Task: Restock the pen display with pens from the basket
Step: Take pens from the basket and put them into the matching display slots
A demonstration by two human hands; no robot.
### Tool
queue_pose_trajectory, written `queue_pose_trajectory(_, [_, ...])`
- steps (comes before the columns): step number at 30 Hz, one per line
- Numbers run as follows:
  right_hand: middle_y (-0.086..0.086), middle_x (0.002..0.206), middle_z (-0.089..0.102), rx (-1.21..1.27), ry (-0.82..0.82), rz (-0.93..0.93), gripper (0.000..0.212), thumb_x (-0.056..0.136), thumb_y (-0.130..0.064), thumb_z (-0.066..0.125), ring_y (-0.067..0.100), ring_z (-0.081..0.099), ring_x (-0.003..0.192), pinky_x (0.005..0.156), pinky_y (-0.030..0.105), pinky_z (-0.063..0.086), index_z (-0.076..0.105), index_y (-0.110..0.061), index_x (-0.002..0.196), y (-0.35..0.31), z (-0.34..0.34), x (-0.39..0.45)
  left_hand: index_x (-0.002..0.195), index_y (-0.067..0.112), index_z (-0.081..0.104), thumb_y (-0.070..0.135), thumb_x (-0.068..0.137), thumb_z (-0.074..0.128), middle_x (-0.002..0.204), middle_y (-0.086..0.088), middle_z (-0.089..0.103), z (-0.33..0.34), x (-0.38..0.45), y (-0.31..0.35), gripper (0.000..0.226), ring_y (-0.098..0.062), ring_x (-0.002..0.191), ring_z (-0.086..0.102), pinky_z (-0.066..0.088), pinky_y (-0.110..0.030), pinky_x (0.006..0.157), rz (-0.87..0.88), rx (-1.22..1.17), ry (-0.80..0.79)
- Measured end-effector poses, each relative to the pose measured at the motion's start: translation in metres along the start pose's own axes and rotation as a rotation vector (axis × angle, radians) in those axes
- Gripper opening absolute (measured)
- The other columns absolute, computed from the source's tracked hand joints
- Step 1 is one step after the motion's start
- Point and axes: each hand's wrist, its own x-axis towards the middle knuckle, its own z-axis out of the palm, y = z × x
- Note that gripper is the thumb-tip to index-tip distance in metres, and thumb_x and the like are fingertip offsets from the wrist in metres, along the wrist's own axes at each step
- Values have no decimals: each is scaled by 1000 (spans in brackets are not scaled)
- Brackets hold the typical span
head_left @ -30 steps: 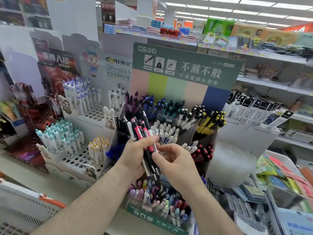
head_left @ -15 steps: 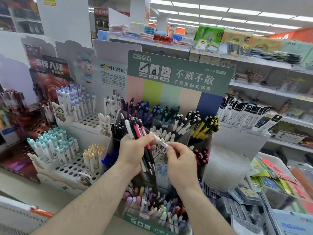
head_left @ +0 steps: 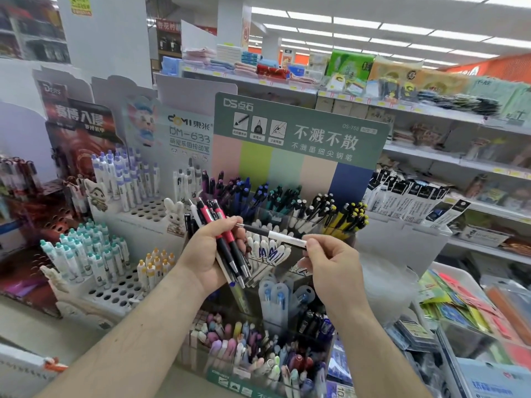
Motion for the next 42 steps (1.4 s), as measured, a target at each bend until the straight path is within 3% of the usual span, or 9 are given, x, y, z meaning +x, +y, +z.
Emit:
queue_pose_trajectory(4, [3, 71, 72, 428, 203, 95, 4, 93, -12, 68, 17, 71, 61, 57, 23, 56, 64, -10, 93, -9, 8, 4, 84, 6, 61, 6, 70, 69, 66, -4, 59, 2, 1, -8, 16, -10, 54, 61, 52, -18, 49, -114, -176, -102])
queue_pose_trajectory(8, [9, 80, 72, 519, 331, 107, 9, 90, -9, 71, 15, 72, 62, 58, 22, 55, 63, -11, 93, -12, 19, 11, 75, 6, 71, -3, 32, 96, 72, -2, 63, 5, 6, -16, 50, -10, 60, 65, 53, -22, 49, -160, -321, -259])
queue_pose_trajectory(11, [5, 82, 71, 550, 411, 69, 14, 89, -3, 71, 13, 71, 65, 65, 24, 59, 64, -12, 96, -21, 13, 19, 81, 5, 70, 2, 51, 89, 73, -2, 63, 14, 5, -17, 35, -9, 60, 65, 53, -20, 50, -178, -243, -246])
queue_pose_trajectory(13, [1, 83, 68, 489, 530, -70, 17, 88, -3, 72, 12, 70, 70, 69, 23, 57, 64, -17, 93, -31, -1, 29, 90, 5, 67, 7, 70, 69, 73, -2, 63, 13, 6, -16, 20, -8, 59, 63, 52, -19, 49, -168, -122, -180])
queue_pose_trajectory(18, [-11, 82, 64, 128, 705, -452, 15, 88, -12, 72, 1, 61, 72, 75, 22, 55, 64, -18, 100, -47, -27, 61, 91, 4, 67, 4, 76, 58, 65, -2, 60, 5, 6, -13, 18, -8, 54, 59, 52, -20, 51, -127, 143, -114])
queue_pose_trajectory(22, [-13, 81, 63, -107, 636, -553, 15, 88, -13, 70, -2, 59, 71, 74, 13, 48, 69, -11, 103, -43, -20, 86, 92, 3, 66, 0, 89, 51, 63, -3, 61, 6, 4, -15, 15, -10, 54, 57, 52, -21, 53, -105, 220, -86])
queue_pose_trajectory(26, [-5, 84, 67, -305, 450, -474, 7, 88, -12, 69, 15, 63, 80, 80, 32, 54, 71, -13, 94, -41, -6, 99, 89, 4, 66, -2, 90, 50, 62, -2, 60, 8, 1, -13, 17, -11, 53, 57, 50, -23, 57, -86, 301, -90])
queue_pose_trajectory(33, [-2, 90, 71, -680, 119, -222, 9, 83, -22, 63, 29, 59, 102, 98, 46, 44, 66, -29, 88, -39, 7, 110, 89, 1, 65, -5, 89, 51, 60, -4, 57, 8, -1, -14, 15, -13, 54, 54, 47, -26, 59, -24, 421, -105])
queue_pose_trajectory(42, [-5, 115, 67, -876, -39, -181, 27, 85, -25, 67, 23, 57, 114, 100, 37, 36, 66, -27, 112, -50, 3, 125, 73, 10, 74, 3, 71, 65, 67, -6, 61, 8, -5, -20, 12, -13, 57, 56, 49, -27, 56, -11, 593, -284])
